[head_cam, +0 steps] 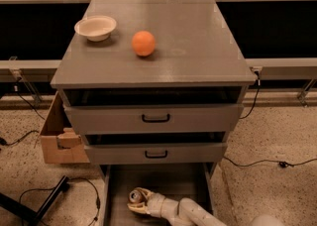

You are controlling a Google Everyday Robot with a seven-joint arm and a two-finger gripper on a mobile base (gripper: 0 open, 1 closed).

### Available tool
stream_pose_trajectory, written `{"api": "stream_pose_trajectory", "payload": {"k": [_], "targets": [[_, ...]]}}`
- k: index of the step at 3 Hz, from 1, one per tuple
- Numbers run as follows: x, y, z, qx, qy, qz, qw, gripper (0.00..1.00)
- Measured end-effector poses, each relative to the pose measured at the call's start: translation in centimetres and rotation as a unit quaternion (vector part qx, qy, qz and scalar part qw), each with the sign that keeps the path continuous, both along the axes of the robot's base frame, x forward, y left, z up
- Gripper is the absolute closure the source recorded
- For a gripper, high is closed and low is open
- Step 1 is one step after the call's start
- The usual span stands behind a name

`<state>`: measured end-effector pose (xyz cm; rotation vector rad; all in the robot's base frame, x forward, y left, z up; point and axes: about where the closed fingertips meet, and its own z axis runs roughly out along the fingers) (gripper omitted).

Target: Place orange can into bottom drawer

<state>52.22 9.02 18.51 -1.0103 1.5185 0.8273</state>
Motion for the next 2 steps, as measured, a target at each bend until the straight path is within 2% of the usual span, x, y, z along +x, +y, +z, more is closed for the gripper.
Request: {"api": "stream_pose_trajectory", "payload": {"k": [1, 2], "targets": [[0.0, 0.15, -0.15, -0.003, 0.002, -0.001, 1.0, 0.84], [-0.06, 0.33, -0.1, -0.001, 0.002, 0.0, 1.0, 0.61]]}}
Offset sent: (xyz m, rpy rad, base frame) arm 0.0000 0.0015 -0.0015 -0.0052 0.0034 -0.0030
